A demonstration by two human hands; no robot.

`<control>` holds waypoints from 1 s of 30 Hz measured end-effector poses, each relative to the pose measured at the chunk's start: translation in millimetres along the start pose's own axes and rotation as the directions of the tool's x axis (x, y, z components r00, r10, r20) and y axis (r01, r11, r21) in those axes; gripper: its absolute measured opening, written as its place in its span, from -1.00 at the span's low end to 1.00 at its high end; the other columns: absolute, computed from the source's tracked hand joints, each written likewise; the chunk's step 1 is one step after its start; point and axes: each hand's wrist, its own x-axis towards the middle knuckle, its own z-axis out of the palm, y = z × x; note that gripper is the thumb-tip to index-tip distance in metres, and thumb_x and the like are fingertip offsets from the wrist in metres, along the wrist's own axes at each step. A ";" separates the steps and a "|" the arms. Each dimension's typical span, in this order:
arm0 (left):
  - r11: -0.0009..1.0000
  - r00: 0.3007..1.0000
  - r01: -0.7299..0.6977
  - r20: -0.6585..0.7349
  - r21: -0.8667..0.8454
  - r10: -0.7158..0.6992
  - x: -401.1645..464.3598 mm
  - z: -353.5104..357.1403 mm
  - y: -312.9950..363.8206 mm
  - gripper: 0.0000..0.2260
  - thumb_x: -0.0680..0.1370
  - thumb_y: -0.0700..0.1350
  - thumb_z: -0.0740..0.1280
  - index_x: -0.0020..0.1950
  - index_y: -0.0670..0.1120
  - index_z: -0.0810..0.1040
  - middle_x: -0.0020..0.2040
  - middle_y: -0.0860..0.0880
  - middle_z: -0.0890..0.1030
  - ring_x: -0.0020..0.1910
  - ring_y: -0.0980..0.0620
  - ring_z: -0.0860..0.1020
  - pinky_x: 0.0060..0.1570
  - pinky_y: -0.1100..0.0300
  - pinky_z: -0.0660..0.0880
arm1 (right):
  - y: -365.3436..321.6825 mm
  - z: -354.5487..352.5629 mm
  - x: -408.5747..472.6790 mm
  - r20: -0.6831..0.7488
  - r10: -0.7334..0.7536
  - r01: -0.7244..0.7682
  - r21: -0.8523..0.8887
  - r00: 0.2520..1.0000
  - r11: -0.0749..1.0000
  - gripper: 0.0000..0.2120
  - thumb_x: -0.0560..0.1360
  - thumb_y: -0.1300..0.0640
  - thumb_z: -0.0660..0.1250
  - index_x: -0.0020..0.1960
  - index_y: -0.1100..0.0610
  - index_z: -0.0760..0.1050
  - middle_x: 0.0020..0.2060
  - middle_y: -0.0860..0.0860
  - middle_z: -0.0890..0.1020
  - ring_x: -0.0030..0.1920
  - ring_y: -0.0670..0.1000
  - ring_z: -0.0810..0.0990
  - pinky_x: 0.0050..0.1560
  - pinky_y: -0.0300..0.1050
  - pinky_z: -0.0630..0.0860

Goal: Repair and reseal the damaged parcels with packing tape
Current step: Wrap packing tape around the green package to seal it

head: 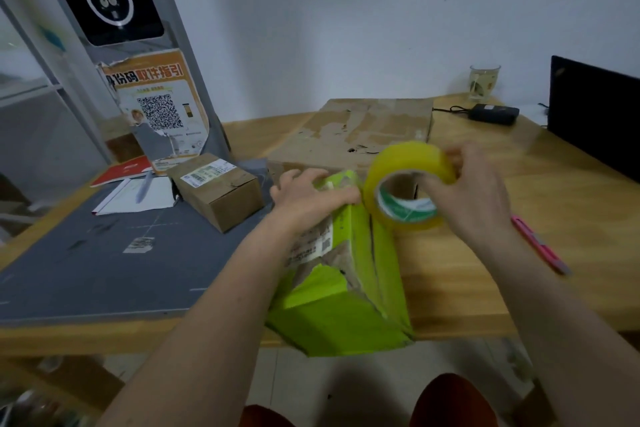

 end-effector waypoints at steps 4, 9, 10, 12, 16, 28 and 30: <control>0.728 0.991 0.085 0.131 -0.680 0.006 0.3 5.2 -19.1 -0.43 0.26 0.14 0.54 0.24 0.04 0.58 0.21 -0.06 0.63 0.14 -0.10 0.62 0.16 -0.07 0.54 | -40.2 -0.8 17.6 -0.050 0.018 0.001 0.368 0.999 0.930 -0.59 0.39 -0.04 0.46 0.15 0.05 0.42 0.00 -0.05 0.54 0.04 -0.01 0.52 0.04 -0.04 0.49; 0.668 0.985 0.169 0.146 -0.725 -0.090 2.9 -2.5 -34.1 -0.67 0.61 -0.28 0.21 0.38 -0.29 0.40 0.36 -0.29 0.46 0.10 -0.15 0.54 -0.50 0.30 0.44 | -52.1 39.9 7.1 0.125 0.015 -0.069 0.441 0.992 0.895 -0.66 0.40 0.05 0.46 0.09 0.13 0.46 0.00 0.06 0.59 0.02 0.07 0.58 0.08 0.16 0.53; 0.674 0.991 0.126 0.120 -0.728 -0.056 5.6 -4.9 -38.0 -0.70 0.59 -0.30 0.24 0.33 -0.23 0.45 0.28 -0.26 0.52 0.07 -0.12 0.57 -0.53 0.37 0.42 | -52.8 47.3 3.5 0.157 0.009 -0.078 0.440 0.988 0.895 -0.69 0.42 0.07 0.45 0.08 0.13 0.45 -0.01 0.07 0.59 0.01 0.07 0.58 0.06 0.16 0.53; 0.646 0.997 0.064 0.081 -0.760 -0.002 5.0 -7.3 -38.7 -0.75 0.52 -0.31 0.33 0.17 -0.10 0.51 0.10 -0.14 0.60 -0.10 -0.01 0.65 -0.41 0.32 0.51 | -56.7 59.0 0.1 0.197 -0.002 -0.081 0.413 0.980 0.907 -0.73 0.45 0.08 0.41 0.09 0.13 0.44 0.01 0.06 0.58 0.03 0.06 0.56 0.07 0.13 0.52; 0.491 0.989 0.009 0.079 -0.871 0.121 1.2 -7.9 -61.8 -0.55 0.33 -0.25 0.43 0.22 -0.15 0.53 0.10 -0.18 0.64 -0.10 -0.09 0.67 -0.25 0.13 0.60 | -69.0 66.5 1.9 0.226 -0.099 0.032 0.282 0.969 0.959 -0.77 0.55 0.04 0.29 0.07 0.16 0.35 -0.03 0.02 0.47 0.01 0.04 0.45 -0.06 -0.06 0.37; 0.522 0.987 -0.026 0.061 -0.853 0.150 10.2 -2.4 -70.8 -0.76 0.49 -0.28 0.34 0.12 -0.08 0.60 -0.13 -0.06 0.71 -0.22 0.00 0.67 -0.25 0.17 0.59 | -21.7 7.8 26.9 0.074 -0.071 0.059 0.152 0.995 0.987 -0.86 0.57 0.12 0.22 0.11 0.10 0.42 -0.03 0.07 0.52 0.00 0.10 0.49 -0.07 -0.01 0.41; 0.512 0.989 -0.010 0.069 -0.859 0.134 11.8 -0.6 -70.1 -0.74 0.52 -0.30 0.31 0.17 -0.08 0.58 -0.13 -0.06 0.70 -0.24 0.01 0.67 -0.27 0.18 0.59 | -15.0 3.6 23.5 0.085 -0.074 0.062 0.145 0.994 0.987 -0.85 0.57 0.16 0.22 0.13 0.12 0.41 -0.03 0.09 0.52 -0.02 0.11 0.49 -0.08 0.02 0.42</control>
